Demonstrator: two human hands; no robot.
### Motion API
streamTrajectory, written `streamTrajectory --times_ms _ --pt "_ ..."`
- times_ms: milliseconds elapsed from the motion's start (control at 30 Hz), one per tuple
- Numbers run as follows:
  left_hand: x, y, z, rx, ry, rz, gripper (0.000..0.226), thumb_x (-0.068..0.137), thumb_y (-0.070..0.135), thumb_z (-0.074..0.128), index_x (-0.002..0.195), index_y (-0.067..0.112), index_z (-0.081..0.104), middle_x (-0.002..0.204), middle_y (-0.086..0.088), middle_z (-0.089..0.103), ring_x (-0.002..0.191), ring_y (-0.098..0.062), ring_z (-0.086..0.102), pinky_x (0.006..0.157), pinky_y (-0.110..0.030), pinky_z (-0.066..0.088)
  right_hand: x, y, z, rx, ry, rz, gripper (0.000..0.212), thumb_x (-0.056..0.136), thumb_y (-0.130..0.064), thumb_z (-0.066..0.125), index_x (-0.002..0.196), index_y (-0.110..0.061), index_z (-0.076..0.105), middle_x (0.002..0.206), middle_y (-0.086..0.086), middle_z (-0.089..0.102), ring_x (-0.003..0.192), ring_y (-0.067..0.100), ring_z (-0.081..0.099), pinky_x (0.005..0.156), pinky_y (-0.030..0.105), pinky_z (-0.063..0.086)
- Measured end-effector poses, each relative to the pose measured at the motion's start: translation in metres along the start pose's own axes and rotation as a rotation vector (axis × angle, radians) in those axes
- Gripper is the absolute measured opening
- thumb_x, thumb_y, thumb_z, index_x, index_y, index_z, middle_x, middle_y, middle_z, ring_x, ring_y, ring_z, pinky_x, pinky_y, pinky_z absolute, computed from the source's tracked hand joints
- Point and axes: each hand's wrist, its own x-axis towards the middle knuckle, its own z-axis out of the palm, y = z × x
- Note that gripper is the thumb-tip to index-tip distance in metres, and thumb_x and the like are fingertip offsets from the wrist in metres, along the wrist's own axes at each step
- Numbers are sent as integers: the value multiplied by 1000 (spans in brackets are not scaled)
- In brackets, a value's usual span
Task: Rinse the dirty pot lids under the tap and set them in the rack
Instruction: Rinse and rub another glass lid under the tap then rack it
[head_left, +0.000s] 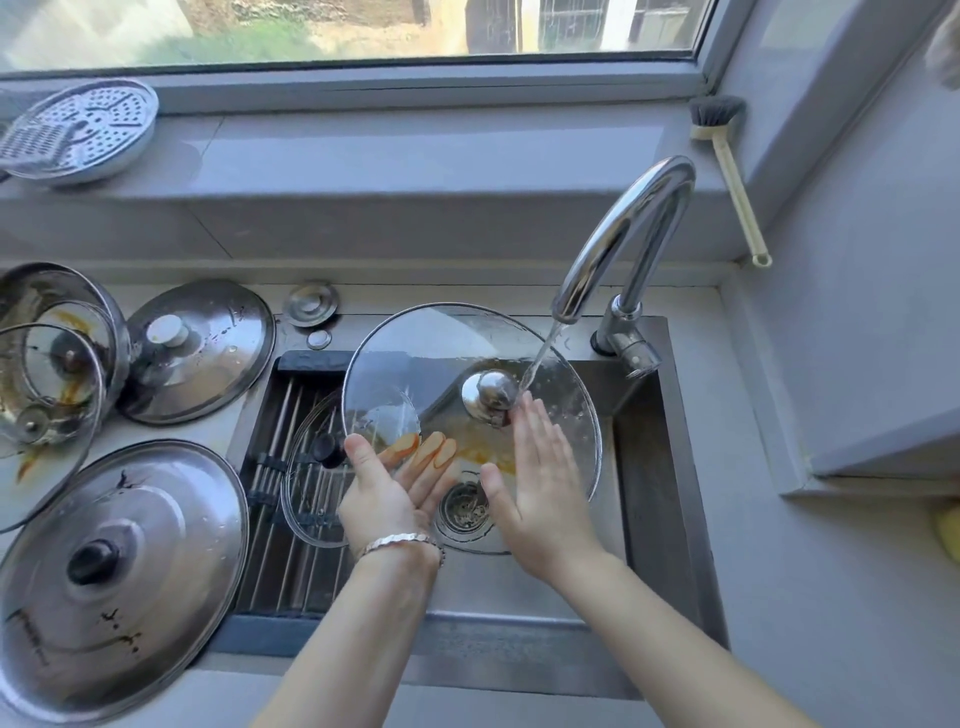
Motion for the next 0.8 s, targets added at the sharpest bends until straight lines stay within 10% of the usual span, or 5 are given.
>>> streamTrajectory --times_ms 233,600,800 --pt "-6 6 -18 145 -67 -18 56 90 52 36 86 1 56 65 -14 72 60 -26 71 43 -26 53 70 38 -38 63 -3 216 52 100 -34 20 148 -15 13 157 0 9 143 8 1 113 27 -4" --pt "0 -6 0 290 -33 -47 50 91 50 42 74 7 63 51 -3 68 49 -20 66 39 -23 50 53 -43 -11 -223 -290 -280 61 98 -41 17 148 -12 -2 157 5 -10 140 11 -18 110 28 -18" --pt "24 7 -6 141 -34 -120 55 93 53 33 81 5 58 57 -6 70 51 -17 68 43 -24 54 -25 -20 -11 -311 -243 -547 58 84 -38 55 133 -7 48 141 10 44 132 25 40 105 45 36"
